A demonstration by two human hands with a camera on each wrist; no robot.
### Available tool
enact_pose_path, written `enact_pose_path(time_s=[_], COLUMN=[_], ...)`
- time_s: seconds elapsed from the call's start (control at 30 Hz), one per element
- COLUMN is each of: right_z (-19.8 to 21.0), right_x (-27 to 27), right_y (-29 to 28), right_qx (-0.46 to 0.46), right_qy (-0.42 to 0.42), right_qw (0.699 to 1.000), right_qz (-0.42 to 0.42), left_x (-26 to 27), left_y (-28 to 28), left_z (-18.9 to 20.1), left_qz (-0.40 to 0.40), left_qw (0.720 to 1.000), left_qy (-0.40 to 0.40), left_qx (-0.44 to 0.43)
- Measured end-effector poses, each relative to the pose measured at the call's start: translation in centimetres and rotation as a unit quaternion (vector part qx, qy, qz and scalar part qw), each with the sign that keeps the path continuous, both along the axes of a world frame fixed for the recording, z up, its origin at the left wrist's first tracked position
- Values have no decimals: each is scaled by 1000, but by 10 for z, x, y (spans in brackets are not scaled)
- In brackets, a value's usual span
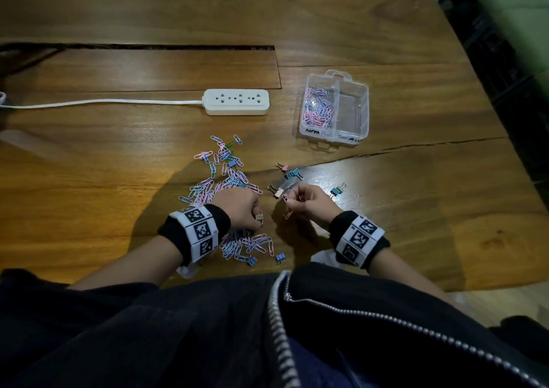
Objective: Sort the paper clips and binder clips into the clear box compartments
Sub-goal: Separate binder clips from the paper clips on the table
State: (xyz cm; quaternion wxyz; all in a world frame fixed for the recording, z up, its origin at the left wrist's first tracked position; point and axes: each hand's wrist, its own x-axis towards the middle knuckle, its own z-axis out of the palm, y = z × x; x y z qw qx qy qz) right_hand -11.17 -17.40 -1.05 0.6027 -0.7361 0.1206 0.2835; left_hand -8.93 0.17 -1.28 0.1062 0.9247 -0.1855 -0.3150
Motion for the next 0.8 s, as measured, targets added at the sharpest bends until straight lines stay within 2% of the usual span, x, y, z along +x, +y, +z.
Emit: enact_pose_path(time_s=[0.1, 0.23, 0.27, 0.33, 0.43, 0.5, 0.63, 0.7, 0.8], right_z=[2, 6, 7, 8, 3, 1, 5, 6, 6], right_x=[1, 0, -1, -2, -5, -8, -13, -13, -12], right_y=[-4, -6, -6, -4, -2, 0, 3, 3, 1], right_qx=[88, 100, 97, 84, 1, -83, -265, -289, -312], right_qy=[40, 65, 69, 76, 52, 1, -101, -117, -114], right_qw=[994, 992, 991, 991, 998, 996, 947, 936, 923], right_qz=[-44, -50, -57, -77, -41, 28, 153, 166, 195], left_x=[2, 6, 7, 6, 1, -1, -4, -5, -6], left_y=[-5, -11, -11, -11, -10, -11, -13, -13, -13], left_z=[4, 8, 9, 8, 6, 3, -4, -5, -4], left_qz=[31, 108, 112, 78, 4, -7, 21, 21, 12], left_qw=[998, 976, 974, 989, 998, 995, 999, 999, 996], left_qy=[29, 84, 80, 26, -70, -83, -37, -35, -85], left_qx=[-37, -169, -178, -126, 1, 48, 30, 7, -36])
